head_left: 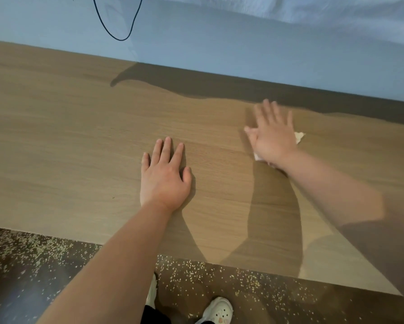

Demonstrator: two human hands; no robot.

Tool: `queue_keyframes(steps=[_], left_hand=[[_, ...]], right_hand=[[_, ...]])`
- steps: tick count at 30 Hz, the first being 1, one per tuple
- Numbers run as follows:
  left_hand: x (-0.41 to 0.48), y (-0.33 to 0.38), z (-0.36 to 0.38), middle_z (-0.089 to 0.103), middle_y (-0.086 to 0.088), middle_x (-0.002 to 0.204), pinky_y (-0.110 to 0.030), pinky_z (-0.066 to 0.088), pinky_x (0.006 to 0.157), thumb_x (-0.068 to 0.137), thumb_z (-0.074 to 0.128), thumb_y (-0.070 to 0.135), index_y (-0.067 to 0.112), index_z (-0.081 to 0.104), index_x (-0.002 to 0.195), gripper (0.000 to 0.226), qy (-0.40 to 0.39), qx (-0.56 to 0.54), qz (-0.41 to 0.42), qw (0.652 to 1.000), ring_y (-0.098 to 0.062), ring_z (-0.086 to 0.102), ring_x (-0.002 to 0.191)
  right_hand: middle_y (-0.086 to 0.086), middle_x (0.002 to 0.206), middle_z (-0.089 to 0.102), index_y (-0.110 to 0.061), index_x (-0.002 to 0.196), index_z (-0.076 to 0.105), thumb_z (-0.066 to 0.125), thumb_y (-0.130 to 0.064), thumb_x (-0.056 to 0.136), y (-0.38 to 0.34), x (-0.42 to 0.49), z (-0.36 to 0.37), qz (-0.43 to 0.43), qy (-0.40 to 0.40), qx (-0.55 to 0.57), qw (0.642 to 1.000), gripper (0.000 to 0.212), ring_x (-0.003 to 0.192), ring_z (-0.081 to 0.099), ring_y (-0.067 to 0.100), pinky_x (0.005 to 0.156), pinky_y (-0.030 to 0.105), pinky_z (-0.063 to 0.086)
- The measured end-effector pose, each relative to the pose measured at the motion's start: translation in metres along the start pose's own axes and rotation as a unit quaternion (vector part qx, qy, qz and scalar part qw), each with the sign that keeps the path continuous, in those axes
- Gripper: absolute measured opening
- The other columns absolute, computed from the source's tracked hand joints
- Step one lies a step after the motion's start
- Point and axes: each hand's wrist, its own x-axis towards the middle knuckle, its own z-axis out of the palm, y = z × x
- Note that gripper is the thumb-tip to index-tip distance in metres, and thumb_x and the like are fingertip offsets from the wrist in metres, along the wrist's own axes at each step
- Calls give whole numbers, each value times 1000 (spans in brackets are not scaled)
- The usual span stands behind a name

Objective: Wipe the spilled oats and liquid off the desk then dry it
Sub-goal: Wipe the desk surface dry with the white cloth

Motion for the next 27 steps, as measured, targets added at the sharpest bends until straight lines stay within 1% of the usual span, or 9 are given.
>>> queue_keyframes(steps=[3,5,9,11,15,17,19,22,27], left_hand=[[0,0,0,5,-2,164,-44,-1,122,97,31,42,27,18,155,61,1,3,1,1000,-18,-6,151],[-1,0,0,4,-2,164,-44,-1,122,98,31,42,26,18,156,61,-1,2,2,1000,-18,-6,151],[0,1,0,4,-2,164,-45,-1,122,98,31,41,26,19,155,61,-4,0,3,1000,-19,-6,151],[1,0,1,4,-2,164,-45,-1,122,98,30,42,26,19,155,61,-3,4,4,1000,-19,-6,151],[-1,1,-1,5,-2,164,-45,0,122,97,28,43,26,20,155,62,-4,7,-2,1000,-18,-5,151],[-1,2,-2,4,-2,164,-45,0,122,98,31,41,26,19,155,61,-9,8,-3,1000,-18,-6,151],[-1,2,-2,4,-2,164,-45,0,122,98,31,41,26,19,156,61,-10,7,-1,1000,-18,-6,151],[-1,2,-3,3,-2,164,-45,-1,122,97,26,42,26,17,156,62,-17,8,-2,1000,-19,-8,151],[2,1,-2,-3,-2,164,-47,-3,122,98,29,41,27,10,156,63,-33,24,0,999,-20,-12,150]], right_hand=[[13,164,-1,-11,157,4,13,-53,101,10,22,-9,184,19,80,979,70,151,-4,30,119,58,0],[11,163,-2,-15,156,4,12,-56,99,-20,8,-7,107,28,58,992,70,150,-5,30,119,57,-3],[3,163,-10,-30,155,6,5,-60,96,-66,-55,-3,-203,-3,12,979,67,150,-11,24,115,49,-11],[2,163,-10,-31,155,7,4,-58,96,-48,-42,-3,-178,4,12,984,66,150,-10,23,114,49,-12],[12,163,7,-13,151,30,26,-38,102,-30,-3,-4,78,79,121,986,55,151,4,29,121,51,1],[14,160,20,-6,137,47,41,-22,101,-50,-10,-4,44,126,205,970,40,149,14,30,122,48,8],[14,157,28,-3,129,56,45,-17,100,-65,-29,-4,-68,110,228,965,33,148,17,28,122,44,1],[4,163,14,-14,147,40,29,-30,104,-62,-53,-4,-170,39,101,980,47,151,0,19,114,47,-13],[2,157,-21,-32,155,4,14,-48,102,-41,-55,-12,-46,-12,14,999,57,145,-21,23,113,54,-12]])
